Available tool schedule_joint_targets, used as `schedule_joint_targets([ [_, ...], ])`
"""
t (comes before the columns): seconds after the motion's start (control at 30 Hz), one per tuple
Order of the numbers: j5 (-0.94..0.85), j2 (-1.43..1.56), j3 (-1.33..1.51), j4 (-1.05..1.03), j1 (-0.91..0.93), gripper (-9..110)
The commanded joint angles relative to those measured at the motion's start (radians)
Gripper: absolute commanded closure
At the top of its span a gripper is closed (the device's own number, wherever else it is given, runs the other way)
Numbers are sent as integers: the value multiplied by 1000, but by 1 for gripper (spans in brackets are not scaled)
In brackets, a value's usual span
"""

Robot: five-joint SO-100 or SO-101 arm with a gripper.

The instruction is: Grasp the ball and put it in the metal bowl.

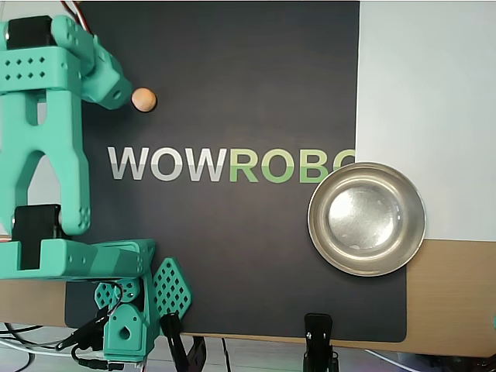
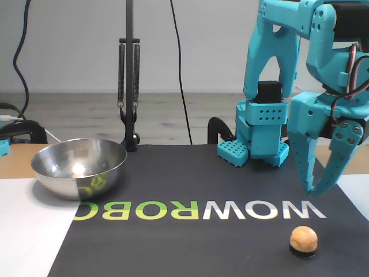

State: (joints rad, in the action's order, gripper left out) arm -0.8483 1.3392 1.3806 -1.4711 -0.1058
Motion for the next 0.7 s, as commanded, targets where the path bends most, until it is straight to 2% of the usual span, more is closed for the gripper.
schedule_joint_targets([
  [0.0, -3, 5, -25, 8, 6, 101],
  [0.37, 0, -64, -26, 48, 6, 100],
  [0.53, 2, -64, -25, 67, 8, 88],
  [0.67, 3, -64, -25, 64, 8, 86],
])
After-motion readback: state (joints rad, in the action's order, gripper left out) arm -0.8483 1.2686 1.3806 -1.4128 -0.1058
